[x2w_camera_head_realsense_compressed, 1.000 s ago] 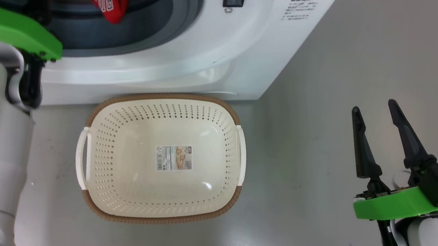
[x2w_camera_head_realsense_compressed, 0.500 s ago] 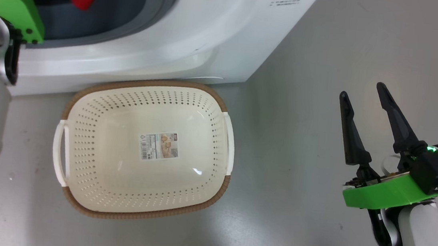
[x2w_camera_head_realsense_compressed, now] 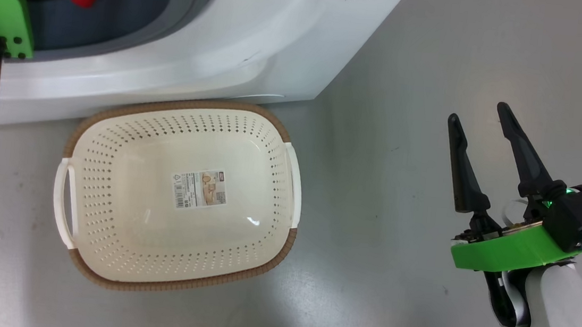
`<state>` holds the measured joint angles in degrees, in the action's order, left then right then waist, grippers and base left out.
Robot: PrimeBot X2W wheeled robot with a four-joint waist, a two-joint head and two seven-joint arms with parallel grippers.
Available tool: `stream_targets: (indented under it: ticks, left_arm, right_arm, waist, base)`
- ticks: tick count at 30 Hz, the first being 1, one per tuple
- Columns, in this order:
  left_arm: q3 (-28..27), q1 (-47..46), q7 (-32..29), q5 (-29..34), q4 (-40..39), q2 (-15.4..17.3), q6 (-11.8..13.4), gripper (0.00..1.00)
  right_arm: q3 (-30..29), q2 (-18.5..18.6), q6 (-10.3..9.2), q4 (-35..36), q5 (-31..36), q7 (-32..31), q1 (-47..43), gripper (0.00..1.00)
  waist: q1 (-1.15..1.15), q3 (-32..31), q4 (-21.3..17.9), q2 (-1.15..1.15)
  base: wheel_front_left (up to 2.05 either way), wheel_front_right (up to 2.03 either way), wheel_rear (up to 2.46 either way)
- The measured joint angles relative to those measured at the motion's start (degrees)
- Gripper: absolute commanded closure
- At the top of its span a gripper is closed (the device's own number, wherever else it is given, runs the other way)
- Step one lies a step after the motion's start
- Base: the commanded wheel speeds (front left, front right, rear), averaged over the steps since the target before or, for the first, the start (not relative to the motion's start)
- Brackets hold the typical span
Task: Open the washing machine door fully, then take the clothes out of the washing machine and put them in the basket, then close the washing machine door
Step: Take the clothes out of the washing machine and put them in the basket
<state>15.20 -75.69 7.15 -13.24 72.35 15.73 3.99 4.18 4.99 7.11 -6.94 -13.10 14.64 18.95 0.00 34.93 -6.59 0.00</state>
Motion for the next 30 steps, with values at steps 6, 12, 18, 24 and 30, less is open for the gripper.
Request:
stream_targets:
  ticks: [6, 12, 18, 24, 30]
  left_arm:
    - [-0.08, 0.0, 0.99, -0.66, 0.43, -0.04, -0.09, 1.0]
    - [-1.97, 0.37, 3.36, -3.39, 0.74, -0.27, -1.08, 1.0]
    - [-4.38, 3.1, 6.44, -6.73, -0.45, -0.86, -2.88, 1.0]
    - [-6.71, 8.94, 7.15, -8.55, -9.46, -1.25, -3.61, 1.0]
    - [-9.66, 18.0, 7.15, -8.7, -22.2, -2.85, -4.01, 1.0]
  right_arm:
    - [-0.02, -0.2, 0.0, -0.25, 0.0, 0.0, 0.24, 0.0]
    - [-0.21, -0.25, 0.0, -0.43, 0.0, -0.01, 0.2, 0.0]
    - [-0.87, -0.12, 0.0, -0.55, 0.0, 0.0, 0.03, 0.0]
    - [-1.53, 0.08, 0.0, -0.67, 0.01, 0.0, -0.33, 0.0]
    - [-1.55, 0.13, 0.0, -1.09, 0.01, -0.01, -1.55, 0.0]
  waist:
    - [0.0, -0.43, 0.34, 0.0]
    - [0.0, -1.55, 0.78, 0.0]
    - [0.0, -3.22, 1.43, 0.0]
    - [0.0, -5.32, 2.86, 0.0]
    - [0.0, -7.71, 4.02, 0.0]
  base:
    - [0.0, 0.0, 0.0]
    - [0.0, 0.0, 0.0]
    - [0.0, 0.0, 0.0]
    - [0.0, 0.0, 0.0]
    - [0.0, 0.0, 0.0]
